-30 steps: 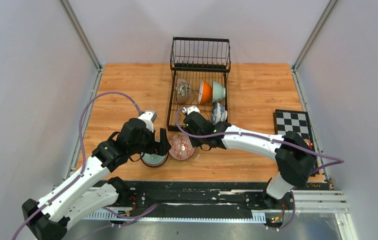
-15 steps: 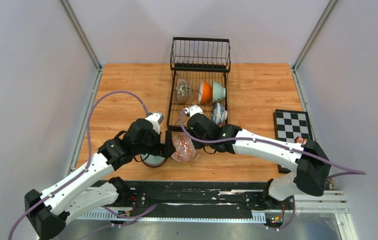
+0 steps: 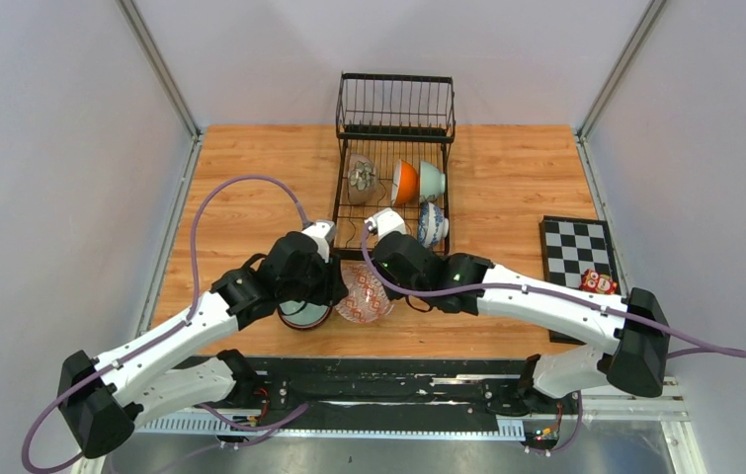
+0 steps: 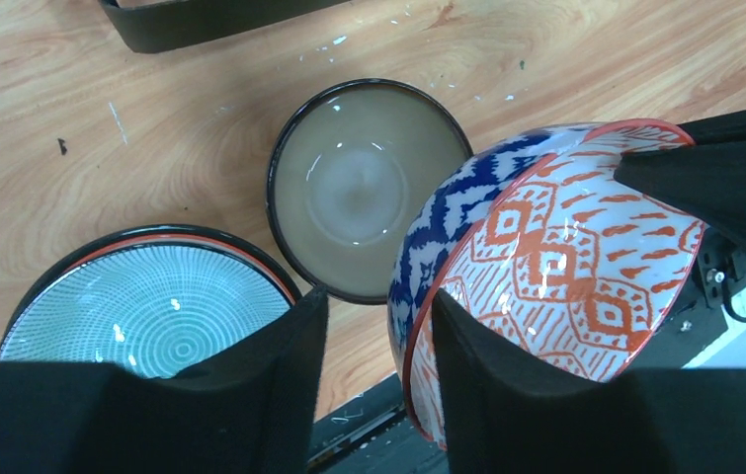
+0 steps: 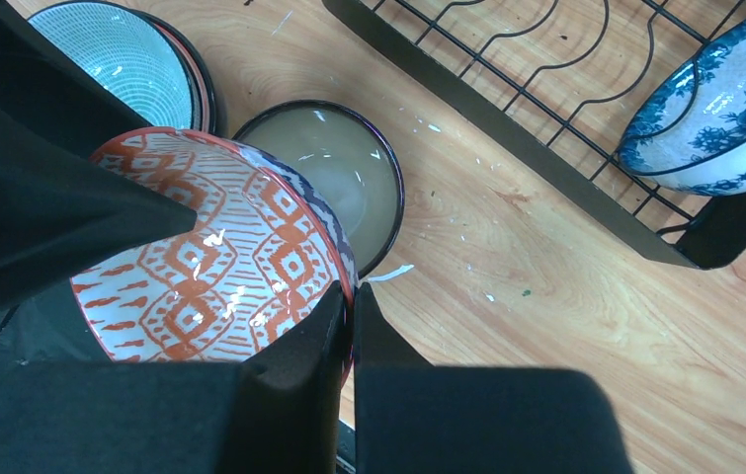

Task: Load the bowls into the dish rack
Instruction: Pick up the bowl from the center of the board.

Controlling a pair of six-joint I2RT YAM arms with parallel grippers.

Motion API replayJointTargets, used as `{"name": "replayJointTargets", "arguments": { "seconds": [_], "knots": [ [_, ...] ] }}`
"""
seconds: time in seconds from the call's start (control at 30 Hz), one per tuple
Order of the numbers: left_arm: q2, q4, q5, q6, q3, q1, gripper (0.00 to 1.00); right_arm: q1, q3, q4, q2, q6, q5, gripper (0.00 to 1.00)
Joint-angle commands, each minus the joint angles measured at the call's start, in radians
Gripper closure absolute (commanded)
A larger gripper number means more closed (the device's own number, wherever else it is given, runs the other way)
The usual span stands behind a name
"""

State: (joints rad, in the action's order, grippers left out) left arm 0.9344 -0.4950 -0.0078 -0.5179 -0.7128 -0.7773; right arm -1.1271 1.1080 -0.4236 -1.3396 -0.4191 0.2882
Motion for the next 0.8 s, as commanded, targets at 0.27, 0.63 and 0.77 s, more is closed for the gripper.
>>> {"name": "replayJointTargets", "arguments": {
  "seconds": [0.27, 0.63, 0.77],
  "knots": [
    [0.037, 0.064, 0.001, -0.025, -0.037, -0.032, 1.00, -0.035, 0.033, -0.017, 0.023, -0.005, 0.078, 0.97],
    [0.019, 0.164, 0.044, -0.028, -0.034, -0.032, 1.00, -0.037, 0.003, -0.011, 0.092, -0.027, 0.064, 0.62],
    [0.022, 0.215, 0.093, -0.013, -0.034, -0.028, 1.00, -0.037, -0.047, 0.040, 0.161, -0.041, 0.027, 0.48]
  ]
}}
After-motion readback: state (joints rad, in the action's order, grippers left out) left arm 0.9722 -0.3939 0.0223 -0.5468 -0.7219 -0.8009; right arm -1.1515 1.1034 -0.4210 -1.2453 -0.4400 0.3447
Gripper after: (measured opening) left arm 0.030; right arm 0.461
